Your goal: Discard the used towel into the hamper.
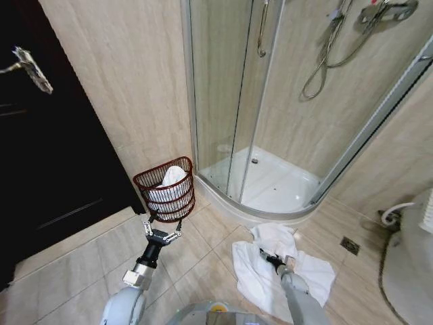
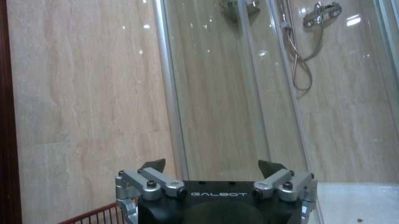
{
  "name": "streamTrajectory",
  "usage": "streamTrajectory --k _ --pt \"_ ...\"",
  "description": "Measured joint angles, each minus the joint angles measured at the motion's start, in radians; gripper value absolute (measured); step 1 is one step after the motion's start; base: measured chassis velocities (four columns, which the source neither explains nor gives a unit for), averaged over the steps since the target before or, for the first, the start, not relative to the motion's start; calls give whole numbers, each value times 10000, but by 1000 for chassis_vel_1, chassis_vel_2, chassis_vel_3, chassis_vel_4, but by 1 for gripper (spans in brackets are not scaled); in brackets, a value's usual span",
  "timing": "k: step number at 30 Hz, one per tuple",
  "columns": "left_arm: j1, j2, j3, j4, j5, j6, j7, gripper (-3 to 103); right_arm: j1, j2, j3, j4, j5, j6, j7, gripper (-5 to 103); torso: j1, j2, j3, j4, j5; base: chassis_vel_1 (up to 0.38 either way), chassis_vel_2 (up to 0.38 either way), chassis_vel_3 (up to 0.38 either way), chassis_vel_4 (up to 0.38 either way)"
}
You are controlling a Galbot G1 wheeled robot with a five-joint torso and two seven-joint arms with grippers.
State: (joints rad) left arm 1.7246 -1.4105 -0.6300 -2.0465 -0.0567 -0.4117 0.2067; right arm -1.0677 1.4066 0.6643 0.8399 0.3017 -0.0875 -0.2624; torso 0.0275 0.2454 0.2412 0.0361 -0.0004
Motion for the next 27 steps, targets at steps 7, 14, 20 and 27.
streamTrajectory --k 7,14,20,27 --pt "-29 40 8 22 -32 -19 -1 100 -23 0 -17 5 16 126 2 60 0 0 0 2 5 0 0 0 0" --pt "-47 35 16 34 -41 -19 0 100 53 -12 -16 -87 40 229 1 46 0 0 1 3 6 0 0 0 0" --pt "-34 24 6 34 -44 -31 1 100 92 -13 -29 -201 121 493 -19 30 0 0 1 4 7 0 0 0 0" --pt "-25 35 -5 -59 -75 -33 -34 100 -308 114 -78 415 504 924 311 28 0 -1 3 4 9 0 0 0 0"
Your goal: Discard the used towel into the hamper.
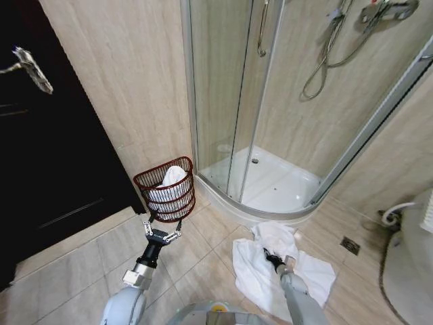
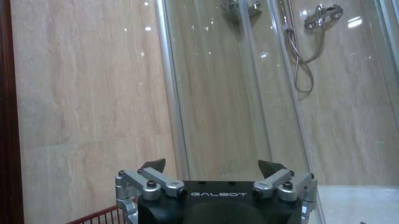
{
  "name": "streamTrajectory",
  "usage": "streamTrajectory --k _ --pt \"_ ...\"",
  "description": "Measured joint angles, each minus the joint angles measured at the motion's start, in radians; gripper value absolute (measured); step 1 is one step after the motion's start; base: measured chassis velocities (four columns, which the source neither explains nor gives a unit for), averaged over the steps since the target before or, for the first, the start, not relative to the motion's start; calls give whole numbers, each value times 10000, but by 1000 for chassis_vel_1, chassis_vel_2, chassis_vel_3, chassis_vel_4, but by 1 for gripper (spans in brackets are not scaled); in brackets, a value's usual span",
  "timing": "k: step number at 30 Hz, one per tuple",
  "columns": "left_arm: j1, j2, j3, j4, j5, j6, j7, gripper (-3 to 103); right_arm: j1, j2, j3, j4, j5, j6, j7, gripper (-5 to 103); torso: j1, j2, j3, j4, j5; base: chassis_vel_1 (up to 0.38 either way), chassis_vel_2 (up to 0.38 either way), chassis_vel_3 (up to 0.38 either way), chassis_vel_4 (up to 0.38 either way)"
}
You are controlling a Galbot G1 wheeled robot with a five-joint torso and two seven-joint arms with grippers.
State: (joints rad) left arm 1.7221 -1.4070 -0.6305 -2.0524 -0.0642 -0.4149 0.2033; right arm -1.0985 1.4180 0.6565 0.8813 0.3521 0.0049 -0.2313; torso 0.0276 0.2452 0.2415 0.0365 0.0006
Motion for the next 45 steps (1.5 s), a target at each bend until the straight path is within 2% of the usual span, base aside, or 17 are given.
streamTrajectory --k 4,5,6,9,13,22,40,45 --pt "-2 5 36 -26 -6 -4 -65 100 -203 50 -82 253 75 695 348 27 0 0 0 1 -1 0 0 0 0" --pt "-5 18 79 -25 -6 -7 -148 100 -330 56 -196 374 114 1264 670 27 0 0 0 1 -1 0 0 0 0" --pt "-5 18 79 -25 -6 -7 -148 100 -330 56 -196 374 114 1264 670 27 0 0 0 1 -1 0 0 0 0" --pt "-38 -12 166 51 -10 -32 -213 100 -703 73 -276 969 118 1842 1294 27 0 0 -1 -1 -2 0 0 0 0" --pt "-12 -16 253 83 -135 -60 -203 100 -1323 79 -250 2140 25 1955 1731 27 0 0 -2 -2 -3 0 0 0 0" --pt "31 31 235 142 -341 -238 -180 100 -2525 163 -33 4638 -537 1752 1816 27 0 0 -3 -2 -6 0 0 0 0" --pt "-179 148 217 317 -634 -252 -156 100 -4106 386 259 7705 -935 1672 2382 27 0 0 -3 0 -6 0 0 0 0" --pt "-154 167 160 330 -689 -251 -157 100 -4615 443 351 8552 -1150 1888 2389 27 -1 0 -3 -1 -5 0 0 0 0"
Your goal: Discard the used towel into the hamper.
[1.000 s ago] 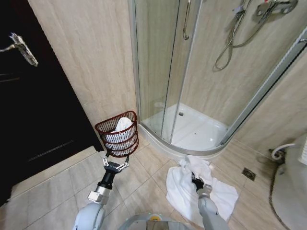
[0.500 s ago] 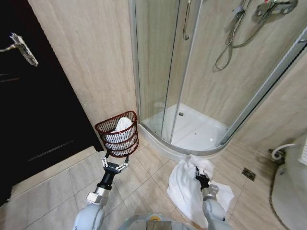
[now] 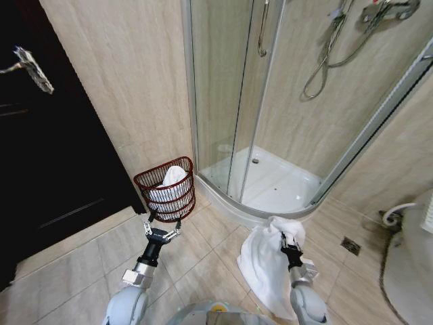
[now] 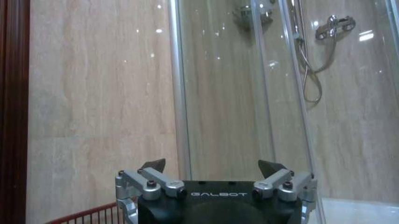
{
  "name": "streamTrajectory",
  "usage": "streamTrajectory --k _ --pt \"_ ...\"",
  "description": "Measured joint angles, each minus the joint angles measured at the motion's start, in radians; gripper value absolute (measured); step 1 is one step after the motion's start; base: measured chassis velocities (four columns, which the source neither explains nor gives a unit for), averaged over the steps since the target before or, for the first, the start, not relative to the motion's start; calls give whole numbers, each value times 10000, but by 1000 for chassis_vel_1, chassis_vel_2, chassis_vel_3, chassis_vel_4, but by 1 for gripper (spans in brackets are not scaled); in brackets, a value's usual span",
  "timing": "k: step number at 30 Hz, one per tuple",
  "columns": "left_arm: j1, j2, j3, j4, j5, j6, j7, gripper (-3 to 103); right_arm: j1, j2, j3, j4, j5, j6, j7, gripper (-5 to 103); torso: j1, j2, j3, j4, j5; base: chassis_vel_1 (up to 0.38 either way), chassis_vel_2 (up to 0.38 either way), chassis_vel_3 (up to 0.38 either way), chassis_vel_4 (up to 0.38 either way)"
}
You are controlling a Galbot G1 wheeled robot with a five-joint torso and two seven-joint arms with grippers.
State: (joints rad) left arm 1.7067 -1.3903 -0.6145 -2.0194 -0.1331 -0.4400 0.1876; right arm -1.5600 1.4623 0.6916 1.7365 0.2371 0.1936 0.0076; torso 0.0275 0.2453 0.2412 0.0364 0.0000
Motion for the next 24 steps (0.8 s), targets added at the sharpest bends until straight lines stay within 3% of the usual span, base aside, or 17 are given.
streamTrajectory --k 3,12,24 --pt "31 20 -30 48 -83 26 -12 100 -1016 46 75 1674 -224 197 -11 27 0 0 0 0 -1 0 0 0 0" --pt "-15 -20 -5 180 -57 46 6 100 -2372 167 -182 3587 -1116 750 -16 27 0 0 0 -2 -1 0 0 0 0" --pt "-35 -31 -58 178 -49 48 23 100 -2260 185 -552 4860 -1470 254 -64 27 0 0 0 1 -1 32 29 37 37"
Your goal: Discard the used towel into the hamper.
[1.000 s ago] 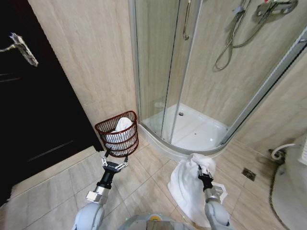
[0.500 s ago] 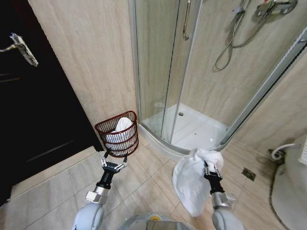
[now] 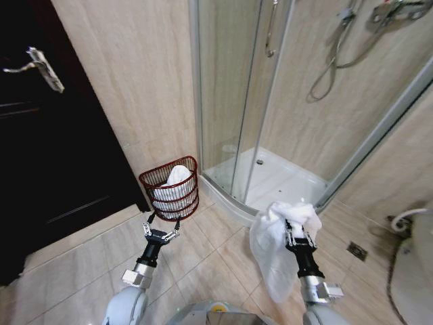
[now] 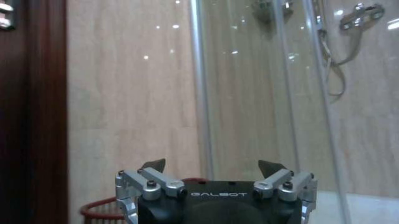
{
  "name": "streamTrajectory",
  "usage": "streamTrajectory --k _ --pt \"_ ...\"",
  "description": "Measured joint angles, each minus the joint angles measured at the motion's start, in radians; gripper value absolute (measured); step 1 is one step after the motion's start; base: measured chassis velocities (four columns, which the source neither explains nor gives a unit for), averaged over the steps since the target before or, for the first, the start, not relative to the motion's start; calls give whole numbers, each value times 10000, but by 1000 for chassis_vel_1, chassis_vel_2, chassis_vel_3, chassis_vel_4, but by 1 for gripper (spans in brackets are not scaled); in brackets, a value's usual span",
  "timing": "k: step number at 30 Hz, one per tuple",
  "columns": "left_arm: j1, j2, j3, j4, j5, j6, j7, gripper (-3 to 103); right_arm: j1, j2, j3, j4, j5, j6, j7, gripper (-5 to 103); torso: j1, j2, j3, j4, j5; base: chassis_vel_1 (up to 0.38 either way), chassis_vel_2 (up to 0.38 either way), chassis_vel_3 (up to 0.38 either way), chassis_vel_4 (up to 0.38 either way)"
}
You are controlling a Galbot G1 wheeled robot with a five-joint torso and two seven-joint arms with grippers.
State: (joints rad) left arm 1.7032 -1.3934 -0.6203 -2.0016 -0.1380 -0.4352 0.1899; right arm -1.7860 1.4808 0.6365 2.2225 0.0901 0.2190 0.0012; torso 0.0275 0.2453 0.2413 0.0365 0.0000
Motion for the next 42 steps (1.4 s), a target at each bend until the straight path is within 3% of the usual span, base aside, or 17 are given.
streamTrajectory --k 34,39,42 --pt "-80 77 -81 212 -138 -213 -33 100 300 38 -595 273 -397 -258 235 27 1 0 0 -1 0 112 111 110 117" --pt "-102 41 -55 272 -87 -360 -281 100 362 20 -592 255 -378 -286 285 27 1 0 0 2 -1 74 77 83 63" --pt "-56 45 -38 240 14 -102 -478 100 389 8 -577 226 -355 -311 306 27 1 0 0 -4 -1 0 0 0 0"
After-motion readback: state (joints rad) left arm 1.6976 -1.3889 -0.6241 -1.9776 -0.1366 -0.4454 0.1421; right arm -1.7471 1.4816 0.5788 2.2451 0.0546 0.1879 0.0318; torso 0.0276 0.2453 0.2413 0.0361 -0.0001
